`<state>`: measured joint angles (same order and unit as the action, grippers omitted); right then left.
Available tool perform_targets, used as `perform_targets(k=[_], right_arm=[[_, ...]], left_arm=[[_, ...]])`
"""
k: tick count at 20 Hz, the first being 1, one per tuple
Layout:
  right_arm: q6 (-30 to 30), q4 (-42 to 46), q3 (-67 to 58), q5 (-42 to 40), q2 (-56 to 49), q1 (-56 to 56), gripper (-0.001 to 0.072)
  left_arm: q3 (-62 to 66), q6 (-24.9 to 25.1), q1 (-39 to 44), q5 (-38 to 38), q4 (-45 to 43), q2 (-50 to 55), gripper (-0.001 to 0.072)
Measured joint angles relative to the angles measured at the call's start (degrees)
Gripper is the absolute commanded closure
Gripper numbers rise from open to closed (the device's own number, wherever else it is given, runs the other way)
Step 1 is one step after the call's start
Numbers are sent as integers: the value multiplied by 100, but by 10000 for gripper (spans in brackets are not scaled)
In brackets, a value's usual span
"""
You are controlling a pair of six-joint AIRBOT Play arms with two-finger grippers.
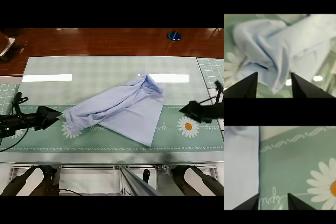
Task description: Fold the shirts.
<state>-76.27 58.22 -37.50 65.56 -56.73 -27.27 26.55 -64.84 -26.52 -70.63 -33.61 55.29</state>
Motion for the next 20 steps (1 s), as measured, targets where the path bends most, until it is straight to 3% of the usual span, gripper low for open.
perform_targets(k=[1, 2, 3, 4, 5, 14, 20], right_arm=[[59, -162, 354, -2, 164, -39, 298], [120, -271, 669, 17, 291, -66, 298], [170, -363, 898, 59, 382, -63, 298], [192, -417, 1054, 116, 442, -24, 298], [199, -444, 1178, 168, 490, 50, 298], [-334, -103, 1473, 319, 332, 1392, 298], [-435, -726, 1353, -90, -549, 2385, 309]], left_arm=[[-68, 155, 120, -72, 177, 203, 220], [-107, 273, 271, -120, 299, 393, 282], [-133, 387, 459, -98, 413, 597, 398], [-142, 463, 632, -9, 479, 774, 616], [-138, 522, 807, 96, 533, 949, 689], [138, 837, 1333, 614, 702, 1414, 689], [164, 861, 1362, 660, 708, 1436, 690]])
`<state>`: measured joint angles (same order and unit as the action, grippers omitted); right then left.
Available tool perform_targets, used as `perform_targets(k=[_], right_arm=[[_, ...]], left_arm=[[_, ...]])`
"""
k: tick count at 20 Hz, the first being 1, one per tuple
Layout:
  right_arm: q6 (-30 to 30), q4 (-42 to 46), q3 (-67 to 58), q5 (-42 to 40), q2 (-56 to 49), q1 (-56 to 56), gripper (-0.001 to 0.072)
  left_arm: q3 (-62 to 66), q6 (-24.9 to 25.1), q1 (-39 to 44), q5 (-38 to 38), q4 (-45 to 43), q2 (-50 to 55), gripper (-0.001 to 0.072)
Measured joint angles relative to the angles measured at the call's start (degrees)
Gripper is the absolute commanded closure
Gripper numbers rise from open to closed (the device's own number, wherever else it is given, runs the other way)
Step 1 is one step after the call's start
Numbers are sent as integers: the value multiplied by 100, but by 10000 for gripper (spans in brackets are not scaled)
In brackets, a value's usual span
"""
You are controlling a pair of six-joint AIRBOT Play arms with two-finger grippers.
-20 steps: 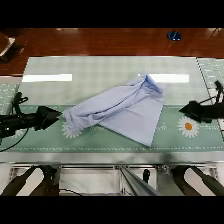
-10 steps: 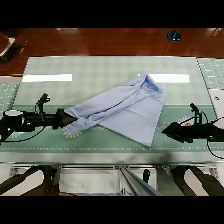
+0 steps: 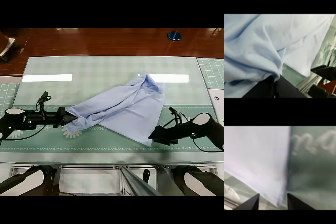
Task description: Fold the shirts.
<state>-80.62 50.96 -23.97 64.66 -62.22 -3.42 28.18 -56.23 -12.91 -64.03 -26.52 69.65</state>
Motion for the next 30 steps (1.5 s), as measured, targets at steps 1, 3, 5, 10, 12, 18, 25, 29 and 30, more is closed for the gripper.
perform_targets(k=[1, 3, 5, 10, 12, 18, 25, 29, 30], right_arm=[[11, -133, -105, -114, -186, 153, 364], [122, -332, -389, -428, -564, 459, 690], [365, -601, -789, -608, -866, 763, 692], [466, -474, -3008, 72, -953, 949, 693], [234, -4, -4446, 404, -752, 872, 693], [-238, 1370, -8494, 1204, 66, 767, 693], [-439, 2625, -9525, 1484, 1845, 750, 693], [-560, 2892, -9597, 1950, 2356, 750, 693], [-581, 2940, -9584, 2048, 2409, 750, 693]], left_arm=[[0, 2, 4, 9, 0, 0, 690], [0, 9, 4, 28, 0, 0, 690], [17, 9, 4, 2, -2, 0, 690], [942, -125, -70, -501, 46, -343, 690], [1818, -374, -107, -566, 118, -719, 690], [5305, -1207, -177, -920, 9, -1805, 690], [7243, -2240, -219, -1158, -2656, -3412, 691], [7407, -2422, -166, -1191, -3303, -4028, 690], [7394, -2441, -157, -1193, -3327, -4092, 690]])
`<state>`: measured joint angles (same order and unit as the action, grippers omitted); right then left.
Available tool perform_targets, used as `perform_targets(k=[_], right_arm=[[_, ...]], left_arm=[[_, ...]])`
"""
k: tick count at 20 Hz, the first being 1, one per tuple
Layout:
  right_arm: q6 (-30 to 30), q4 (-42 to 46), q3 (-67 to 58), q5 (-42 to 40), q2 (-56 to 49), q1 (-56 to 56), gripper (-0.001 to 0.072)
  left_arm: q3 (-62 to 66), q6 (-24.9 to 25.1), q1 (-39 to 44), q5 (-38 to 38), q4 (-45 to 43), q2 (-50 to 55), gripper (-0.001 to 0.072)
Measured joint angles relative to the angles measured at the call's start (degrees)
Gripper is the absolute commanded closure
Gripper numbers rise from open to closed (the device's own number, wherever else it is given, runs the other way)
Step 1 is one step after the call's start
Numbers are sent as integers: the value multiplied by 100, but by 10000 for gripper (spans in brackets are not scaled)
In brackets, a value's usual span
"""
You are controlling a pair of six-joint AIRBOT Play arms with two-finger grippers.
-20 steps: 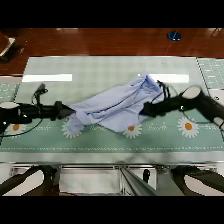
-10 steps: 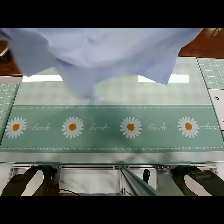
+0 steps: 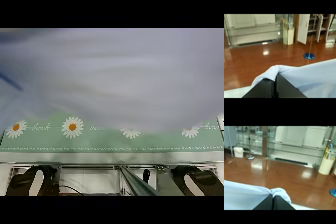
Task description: Fold the shirts.
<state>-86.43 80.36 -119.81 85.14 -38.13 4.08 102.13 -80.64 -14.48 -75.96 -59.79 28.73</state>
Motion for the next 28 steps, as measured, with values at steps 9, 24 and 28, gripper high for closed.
perform_targets(k=[9, 24, 28], right_arm=[[-87, 72, 1718, 17, 136, 0, 693], [11, -761, 3578, -2970, -3919, -756, 692], [76, -1587, 3073, -2959, -5042, -1060, 293]], left_arm=[[-1851, 61, 22, -111, 715, 81, 690], [-3764, 964, 1639, 3357, 1589, 4354, 690], [-3615, 977, 1891, 3709, 1622, 4959, 286]])
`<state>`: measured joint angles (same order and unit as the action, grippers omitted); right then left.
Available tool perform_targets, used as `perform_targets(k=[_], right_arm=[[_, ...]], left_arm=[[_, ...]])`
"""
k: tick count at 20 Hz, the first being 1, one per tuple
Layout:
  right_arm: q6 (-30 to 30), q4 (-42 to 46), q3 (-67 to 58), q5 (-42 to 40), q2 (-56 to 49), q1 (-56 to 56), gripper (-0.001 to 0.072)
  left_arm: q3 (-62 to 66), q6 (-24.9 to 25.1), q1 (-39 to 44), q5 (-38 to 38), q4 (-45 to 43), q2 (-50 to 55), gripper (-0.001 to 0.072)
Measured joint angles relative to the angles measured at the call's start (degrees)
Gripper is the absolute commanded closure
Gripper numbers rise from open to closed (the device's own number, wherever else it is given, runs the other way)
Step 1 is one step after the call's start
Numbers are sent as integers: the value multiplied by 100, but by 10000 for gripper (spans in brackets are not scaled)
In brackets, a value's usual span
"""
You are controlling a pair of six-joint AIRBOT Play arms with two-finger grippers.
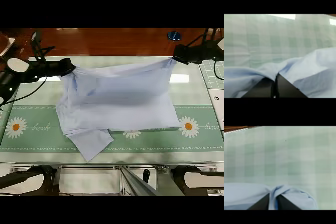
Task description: Fold the shirts.
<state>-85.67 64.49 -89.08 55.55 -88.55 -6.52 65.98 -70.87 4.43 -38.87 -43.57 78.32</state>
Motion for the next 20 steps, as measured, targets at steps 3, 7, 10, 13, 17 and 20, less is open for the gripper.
perform_targets(k=[3, 7, 10, 13, 17, 20], right_arm=[[-35, -354, -129, 348, -328, -332, 296], [197, -177, -98, 1613, -238, -1106, 298], [157, 267, 811, 2146, 378, -1775, 298], [221, 251, 2549, 1781, 1392, -2208, 298], [835, -741, 4730, 1270, 2610, -2396, 298], [1226, -1423, 5611, 1075, 3152, -2444, 298]], left_arm=[[59, 2, -55, -317, -59, 133, 198], [146, -52, -678, -1580, -363, 35, 197], [-254, -216, -1412, -2643, -706, -326, 198], [-1327, -372, -2306, -3268, -1032, -883, 198], [-2822, -262, -3322, -3567, -1062, -1401, 198], [-3598, -133, -3580, -3510, -855, -1532, 199]])
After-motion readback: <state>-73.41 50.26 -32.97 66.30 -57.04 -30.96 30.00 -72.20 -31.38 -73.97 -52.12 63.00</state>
